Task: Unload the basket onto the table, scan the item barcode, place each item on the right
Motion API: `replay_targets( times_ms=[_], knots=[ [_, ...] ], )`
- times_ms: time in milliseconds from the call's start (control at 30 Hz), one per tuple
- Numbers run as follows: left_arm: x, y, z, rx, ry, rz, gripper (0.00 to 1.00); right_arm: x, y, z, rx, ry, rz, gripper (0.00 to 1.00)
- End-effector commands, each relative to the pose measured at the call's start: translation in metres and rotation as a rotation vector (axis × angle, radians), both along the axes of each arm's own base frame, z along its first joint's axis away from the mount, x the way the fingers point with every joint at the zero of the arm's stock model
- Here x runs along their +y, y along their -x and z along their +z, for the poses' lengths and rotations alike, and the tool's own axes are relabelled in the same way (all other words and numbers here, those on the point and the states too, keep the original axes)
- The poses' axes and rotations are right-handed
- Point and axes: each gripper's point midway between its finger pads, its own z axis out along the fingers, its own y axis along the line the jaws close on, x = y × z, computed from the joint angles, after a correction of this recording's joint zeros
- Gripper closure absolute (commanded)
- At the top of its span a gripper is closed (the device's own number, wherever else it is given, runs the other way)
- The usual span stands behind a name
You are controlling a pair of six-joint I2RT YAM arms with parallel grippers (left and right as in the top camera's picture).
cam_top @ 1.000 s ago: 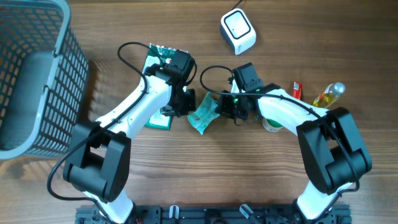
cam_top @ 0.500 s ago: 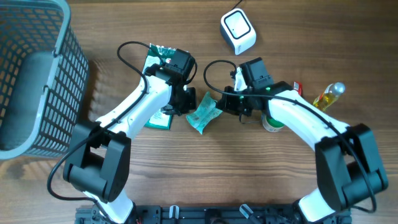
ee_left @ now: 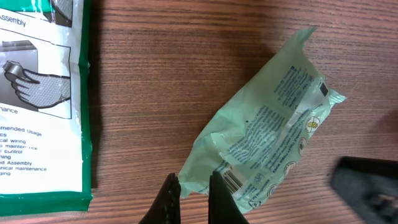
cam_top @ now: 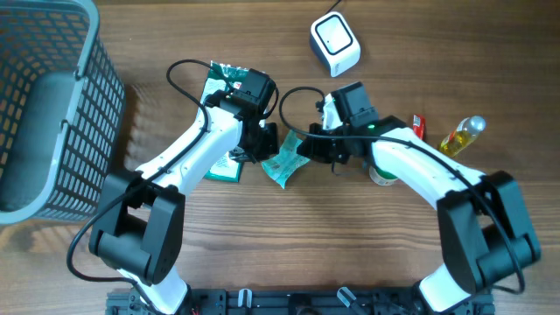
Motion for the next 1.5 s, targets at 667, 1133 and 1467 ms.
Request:
replay_targets(
  times_ms=[667,1133,1467],
  knots=[
    [0.031,-0.006,-0.064,0.136,-0.094,0.089,0.96,-0.006,0.019,-0.096,0.188,0.114,-0.009,0.96],
    [0.006,0.01,0.013,0.199,0.416,-0.065,0.96,-0.006,0.018,-0.096,0.182,0.115,-0.008,0.95],
    [-0.003,0.03,-0.017,0.232,0.475,-0.08,0.96,-0.006,0.018,-0.096,0.183,0.115,-0.008,0.95]
  ],
)
